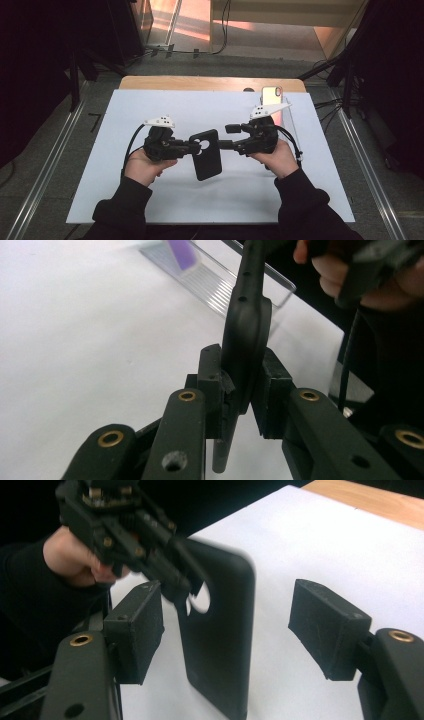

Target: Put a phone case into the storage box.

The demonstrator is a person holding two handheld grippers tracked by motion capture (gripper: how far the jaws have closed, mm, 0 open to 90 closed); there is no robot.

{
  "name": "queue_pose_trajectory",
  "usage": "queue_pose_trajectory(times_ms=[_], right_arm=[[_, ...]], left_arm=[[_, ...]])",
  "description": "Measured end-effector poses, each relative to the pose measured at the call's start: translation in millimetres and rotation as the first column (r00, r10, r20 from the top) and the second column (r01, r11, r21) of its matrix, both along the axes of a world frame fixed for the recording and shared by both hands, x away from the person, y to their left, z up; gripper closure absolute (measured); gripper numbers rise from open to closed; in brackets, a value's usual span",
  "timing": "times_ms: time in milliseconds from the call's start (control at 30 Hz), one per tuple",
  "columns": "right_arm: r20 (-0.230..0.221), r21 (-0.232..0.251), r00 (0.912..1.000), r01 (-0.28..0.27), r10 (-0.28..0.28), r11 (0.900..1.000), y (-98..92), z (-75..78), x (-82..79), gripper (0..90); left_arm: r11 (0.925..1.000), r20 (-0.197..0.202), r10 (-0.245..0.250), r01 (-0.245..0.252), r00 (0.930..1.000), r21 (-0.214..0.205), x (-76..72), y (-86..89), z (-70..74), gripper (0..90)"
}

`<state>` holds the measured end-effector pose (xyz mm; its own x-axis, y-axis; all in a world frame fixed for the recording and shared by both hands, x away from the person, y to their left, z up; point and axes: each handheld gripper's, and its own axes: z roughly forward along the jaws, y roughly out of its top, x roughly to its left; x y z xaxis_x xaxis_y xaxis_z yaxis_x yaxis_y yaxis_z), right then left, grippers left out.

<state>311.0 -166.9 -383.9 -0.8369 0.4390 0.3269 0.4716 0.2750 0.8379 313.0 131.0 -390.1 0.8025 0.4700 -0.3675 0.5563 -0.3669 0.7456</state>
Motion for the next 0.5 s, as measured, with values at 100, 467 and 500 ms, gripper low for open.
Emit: queue_pose_trajectory(times_ms=[100, 467, 500], right_arm=[[-0.006, -0.005, 1.0000, 0.002, -0.002, 1.0000, 1.1, -4.9, 0.6, 21.4], [-0.034, -0.002, 0.9926, 0.116, -0.116, 0.9932, 15.5, -19.8, -2.4, 6.2], [-0.043, 0.011, 0.9916, 0.123, -0.122, 0.9923, 15.9, -22.1, -3.3, 6.3]], left_arm=[[0.9990, -0.002, 0.045, -0.045, 0.9990, -0.006, -0.6, 1.6, 2.9, 77.0], [0.9891, -0.006, 0.147, -0.147, 0.9891, -0.010, -2.5, 4.5, 9.1, 76.8], [0.9883, -0.005, 0.152, -0.152, 0.9884, -0.010, -2.5, 4.7, 9.5, 76.9]])
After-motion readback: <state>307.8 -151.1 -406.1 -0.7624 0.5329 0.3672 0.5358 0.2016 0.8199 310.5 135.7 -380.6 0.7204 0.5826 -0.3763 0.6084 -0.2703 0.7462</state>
